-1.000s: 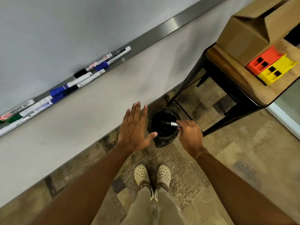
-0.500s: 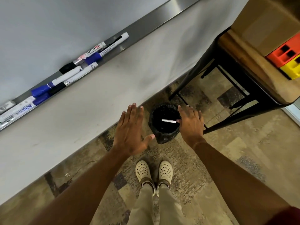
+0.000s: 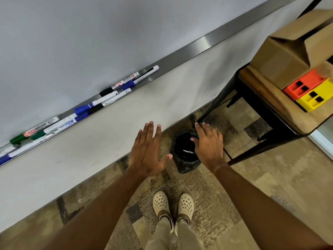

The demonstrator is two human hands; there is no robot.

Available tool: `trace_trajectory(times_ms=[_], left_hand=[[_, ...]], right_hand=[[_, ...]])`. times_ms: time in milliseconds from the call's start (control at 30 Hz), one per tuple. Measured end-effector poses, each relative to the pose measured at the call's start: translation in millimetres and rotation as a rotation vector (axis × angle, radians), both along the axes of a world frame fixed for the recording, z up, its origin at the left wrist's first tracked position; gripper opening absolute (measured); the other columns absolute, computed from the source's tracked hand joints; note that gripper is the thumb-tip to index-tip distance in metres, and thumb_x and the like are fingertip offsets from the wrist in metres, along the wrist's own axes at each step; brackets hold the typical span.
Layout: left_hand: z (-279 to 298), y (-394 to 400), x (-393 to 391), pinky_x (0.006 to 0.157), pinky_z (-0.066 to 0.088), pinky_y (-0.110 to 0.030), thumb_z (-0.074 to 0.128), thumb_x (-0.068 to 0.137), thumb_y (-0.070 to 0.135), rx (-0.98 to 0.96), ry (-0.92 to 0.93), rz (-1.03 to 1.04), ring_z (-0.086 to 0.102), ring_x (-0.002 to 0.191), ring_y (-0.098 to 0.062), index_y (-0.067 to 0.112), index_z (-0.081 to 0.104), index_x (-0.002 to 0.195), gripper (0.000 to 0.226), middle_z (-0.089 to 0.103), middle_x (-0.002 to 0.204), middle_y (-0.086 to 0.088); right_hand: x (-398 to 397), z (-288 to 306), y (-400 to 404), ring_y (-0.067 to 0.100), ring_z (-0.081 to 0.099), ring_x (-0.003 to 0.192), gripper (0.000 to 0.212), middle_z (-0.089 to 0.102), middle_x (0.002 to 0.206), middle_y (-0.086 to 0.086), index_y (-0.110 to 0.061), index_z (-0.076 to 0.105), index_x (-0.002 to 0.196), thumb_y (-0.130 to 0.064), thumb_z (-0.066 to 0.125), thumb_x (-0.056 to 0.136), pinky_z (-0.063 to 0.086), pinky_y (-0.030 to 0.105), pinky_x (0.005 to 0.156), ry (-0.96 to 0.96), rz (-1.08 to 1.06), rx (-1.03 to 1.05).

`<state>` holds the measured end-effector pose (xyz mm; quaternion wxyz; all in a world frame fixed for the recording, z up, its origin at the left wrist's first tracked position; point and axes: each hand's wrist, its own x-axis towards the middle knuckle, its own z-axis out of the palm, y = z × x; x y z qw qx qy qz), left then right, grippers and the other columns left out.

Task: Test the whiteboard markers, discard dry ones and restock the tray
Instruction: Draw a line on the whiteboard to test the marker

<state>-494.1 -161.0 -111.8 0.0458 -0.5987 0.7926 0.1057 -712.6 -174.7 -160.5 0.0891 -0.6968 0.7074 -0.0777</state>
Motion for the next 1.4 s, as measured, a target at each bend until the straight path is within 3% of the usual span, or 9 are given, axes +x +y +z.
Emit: trace_trajectory(times_ms=[200, 467, 633, 967, 1200, 1300, 1400], left_hand=[[32.7, 13.6, 20.5, 0.118, 0.003, -0.044, 0.031, 0.082, 0.072, -0.065, -0.013, 0.053, -0.015, 0.144, -0.026, 0.017, -0.012, 0.15, 0.098, -0.015, 0.156, -0.013], [77.9, 38.5, 63.3, 0.114, -0.012, -0.038, 0.03, 0.083, 0.073, -0.149, -0.038, 0.187, -0.023, 0.141, -0.022, 0.021, -0.017, 0.148, 0.096, -0.024, 0.155, -0.008], [96.6, 53.8, 98.3, 0.109, -0.02, -0.035, 0.031, 0.082, 0.075, -0.188, -0.059, 0.292, -0.029, 0.139, -0.022, 0.022, -0.02, 0.147, 0.098, -0.029, 0.153, -0.005], [112.4, 105.6, 206.7, 0.114, -0.011, -0.036, 0.03, 0.082, 0.073, -0.231, -0.079, 0.477, -0.023, 0.141, -0.023, 0.018, -0.018, 0.148, 0.098, -0.022, 0.154, -0.009], [111.5, 144.3, 314.4, 0.116, -0.005, -0.038, 0.033, 0.082, 0.072, -0.218, -0.083, 0.547, -0.016, 0.143, -0.025, 0.016, -0.012, 0.149, 0.099, -0.015, 0.157, -0.01], [111.5, 156.4, 355.8, 0.116, -0.006, -0.038, 0.034, 0.083, 0.071, -0.209, -0.073, 0.553, -0.018, 0.143, -0.025, 0.016, -0.015, 0.149, 0.098, -0.018, 0.156, -0.01], [111.8, 163.1, 385.8, 0.116, -0.006, -0.038, 0.035, 0.084, 0.07, -0.212, -0.067, 0.549, -0.018, 0.142, -0.026, 0.018, -0.017, 0.148, 0.098, -0.02, 0.155, -0.011]], right_hand=[[25.6, 47.2, 0.5, 0.033, 0.037, 0.133, 0.069, 0.039, 0.146, 0.018, -0.009, 0.037, 0.143, -0.048, 0.056, 0.089, 0.033, 0.047, 0.106, -0.017, 0.105, -0.049], [71.2, 98.5, 10.8, 0.03, 0.015, 0.145, 0.082, 0.013, 0.158, 0.013, -0.015, 0.015, 0.152, -0.064, 0.037, 0.09, 0.006, 0.04, 0.114, -0.068, 0.264, -0.09], [111.9, 117.1, 14.8, 0.028, 0.01, 0.146, 0.084, 0.006, 0.159, 0.009, -0.019, 0.009, 0.152, -0.069, 0.026, 0.087, 0.001, 0.039, 0.114, -0.058, 0.365, -0.103], [231.0, 148.2, 40.2, 0.025, 0.013, 0.146, 0.077, 0.012, 0.159, 0.008, -0.019, 0.012, 0.152, -0.059, 0.031, 0.09, 0.004, 0.035, 0.116, -0.101, 0.605, -0.13], [342.1, 154.2, 64.9, 0.027, 0.029, 0.141, 0.068, 0.031, 0.153, 0.01, -0.014, 0.028, 0.148, -0.048, 0.044, 0.091, 0.014, 0.036, 0.113, -0.092, 0.684, -0.146], [388.8, 153.0, 73.7, 0.03, 0.038, 0.136, 0.066, 0.04, 0.147, 0.014, -0.011, 0.037, 0.145, -0.043, 0.049, 0.089, 0.024, 0.04, 0.111, -0.075, 0.69, -0.183], [424.1, 153.9, 82.3, 0.03, 0.038, 0.136, 0.064, 0.041, 0.147, 0.013, -0.012, 0.038, 0.145, -0.04, 0.056, 0.09, 0.024, 0.038, 0.111, -0.077, 0.679, -0.199]])
